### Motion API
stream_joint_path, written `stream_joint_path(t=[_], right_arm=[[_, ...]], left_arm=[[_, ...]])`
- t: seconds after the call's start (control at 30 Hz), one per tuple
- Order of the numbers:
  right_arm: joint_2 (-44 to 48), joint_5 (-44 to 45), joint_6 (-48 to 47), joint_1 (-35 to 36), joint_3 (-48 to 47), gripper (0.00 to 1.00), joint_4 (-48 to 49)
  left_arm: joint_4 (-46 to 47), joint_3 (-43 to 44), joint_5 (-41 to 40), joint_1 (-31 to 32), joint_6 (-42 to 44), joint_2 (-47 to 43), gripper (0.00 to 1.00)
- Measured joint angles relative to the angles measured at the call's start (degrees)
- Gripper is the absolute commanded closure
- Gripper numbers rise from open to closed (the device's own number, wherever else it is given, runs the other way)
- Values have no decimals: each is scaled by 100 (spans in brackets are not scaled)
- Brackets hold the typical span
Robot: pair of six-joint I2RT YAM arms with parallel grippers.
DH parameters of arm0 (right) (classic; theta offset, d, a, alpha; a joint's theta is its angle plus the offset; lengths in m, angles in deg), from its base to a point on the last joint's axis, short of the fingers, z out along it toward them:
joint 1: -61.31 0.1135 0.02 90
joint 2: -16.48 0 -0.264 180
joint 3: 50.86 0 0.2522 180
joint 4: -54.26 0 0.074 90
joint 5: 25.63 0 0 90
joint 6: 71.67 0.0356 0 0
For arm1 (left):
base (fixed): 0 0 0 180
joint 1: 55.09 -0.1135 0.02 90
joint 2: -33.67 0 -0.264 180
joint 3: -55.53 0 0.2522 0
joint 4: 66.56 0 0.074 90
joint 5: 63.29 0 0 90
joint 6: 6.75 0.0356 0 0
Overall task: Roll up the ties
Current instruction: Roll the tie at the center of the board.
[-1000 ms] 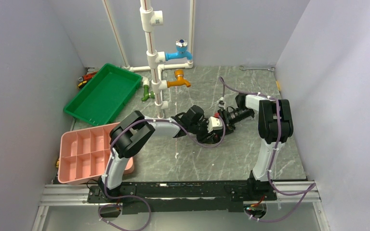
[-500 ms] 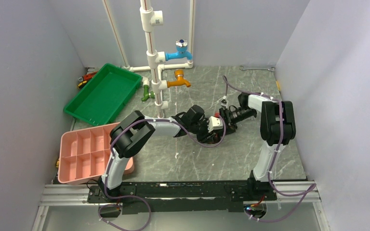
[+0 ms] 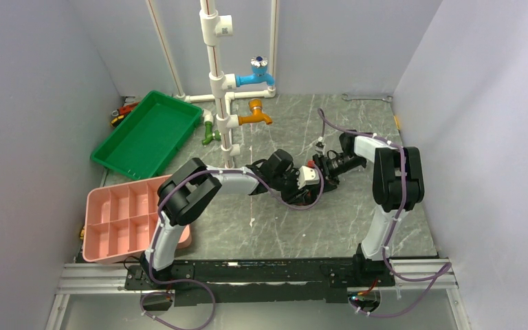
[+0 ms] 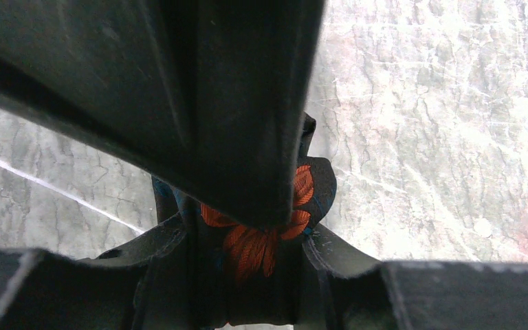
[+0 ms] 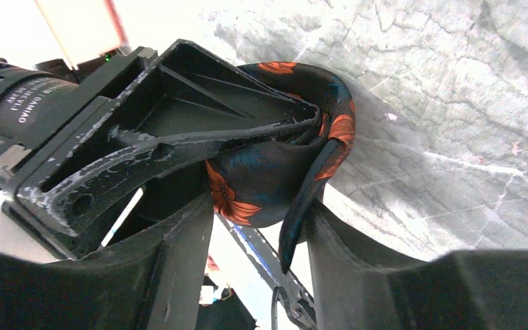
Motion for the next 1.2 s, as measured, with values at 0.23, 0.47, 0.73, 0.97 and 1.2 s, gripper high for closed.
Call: stream_joint_path(t=[0.23, 0.47, 0.73, 0.97, 1.2], right_arm=[[-2, 131, 22, 94, 68, 100, 79], [-4, 98, 17, 81, 50, 100, 46], [-101, -66, -219, 76, 50, 100, 46], [-238, -280, -577, 17, 50, 100, -127], [-293, -319, -820, 4, 50, 100, -291]], left_arm=[[-57, 31, -11, 2, 15, 9, 60], [72, -52, 2, 2, -7, -39, 3], [678, -627, 59, -2, 74, -284, 0], [1034, -739, 11, -9, 284, -240, 1], [1412, -817, -87, -68, 426, -201, 1]])
